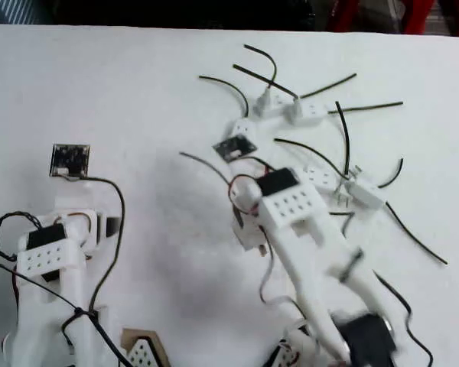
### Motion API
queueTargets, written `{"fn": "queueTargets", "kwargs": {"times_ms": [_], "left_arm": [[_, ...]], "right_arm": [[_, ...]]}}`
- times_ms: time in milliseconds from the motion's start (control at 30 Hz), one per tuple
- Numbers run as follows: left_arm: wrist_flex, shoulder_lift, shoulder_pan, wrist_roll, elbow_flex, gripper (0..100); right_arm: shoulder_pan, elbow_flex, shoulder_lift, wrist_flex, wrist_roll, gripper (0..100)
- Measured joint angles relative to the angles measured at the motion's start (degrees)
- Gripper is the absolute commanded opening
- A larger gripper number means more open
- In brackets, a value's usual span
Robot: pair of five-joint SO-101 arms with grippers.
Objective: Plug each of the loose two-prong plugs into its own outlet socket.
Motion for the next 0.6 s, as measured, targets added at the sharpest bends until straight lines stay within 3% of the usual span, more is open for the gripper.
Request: {"fn": "queueTargets", "kwargs": {"times_ms": [167, 333, 600], "left_arm": [[0.0, 0.0, 0.0, 0.0, 0.0, 29], [0.0, 0.0, 2.0, 0.2, -1.8, 29], [0.0, 0.0, 11.5, 10.1, -10.2, 29]], "right_arm": [[0.0, 1.6, -15.1, 0.1, 0.0, 1.8], [0.0, 9.0, -27.3, -8.4, -3.8, 1.8], [-5.3, 22.6, -38.5, -26.0, -8.0, 1.8]]}}
